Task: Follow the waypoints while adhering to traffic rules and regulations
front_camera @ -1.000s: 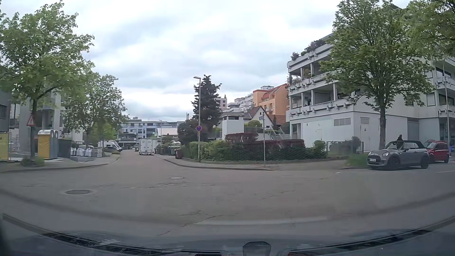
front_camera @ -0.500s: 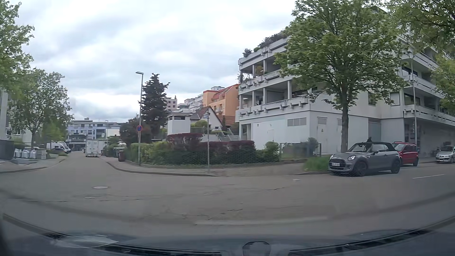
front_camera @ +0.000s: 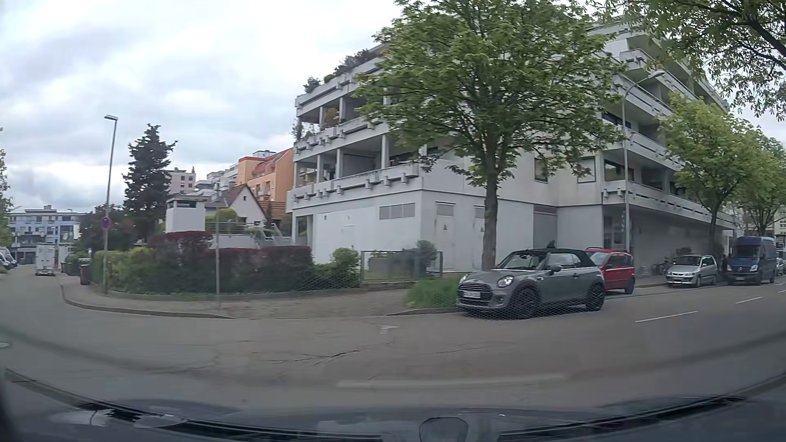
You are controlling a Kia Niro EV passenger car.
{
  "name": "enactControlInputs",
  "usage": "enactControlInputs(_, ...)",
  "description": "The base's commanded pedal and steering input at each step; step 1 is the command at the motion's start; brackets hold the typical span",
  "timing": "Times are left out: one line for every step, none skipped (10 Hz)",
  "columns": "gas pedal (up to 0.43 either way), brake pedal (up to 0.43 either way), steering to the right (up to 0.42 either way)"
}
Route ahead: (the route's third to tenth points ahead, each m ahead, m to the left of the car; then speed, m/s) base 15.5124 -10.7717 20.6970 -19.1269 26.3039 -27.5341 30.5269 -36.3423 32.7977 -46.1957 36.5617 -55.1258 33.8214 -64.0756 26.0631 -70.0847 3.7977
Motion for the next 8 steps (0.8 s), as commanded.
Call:
enactControlInputs(0.039,0.000,0.545)
enactControlInputs(0.039,0.000,0.545)
enactControlInputs(0.047,0.000,0.545)
enactControlInputs(0.079,0.000,0.545)
enactControlInputs(0.079,0.000,0.543)
enactControlInputs(0.079,0.000,0.537)
enactControlInputs(0.079,0.000,0.525)
enactControlInputs(0.079,0.000,0.510)
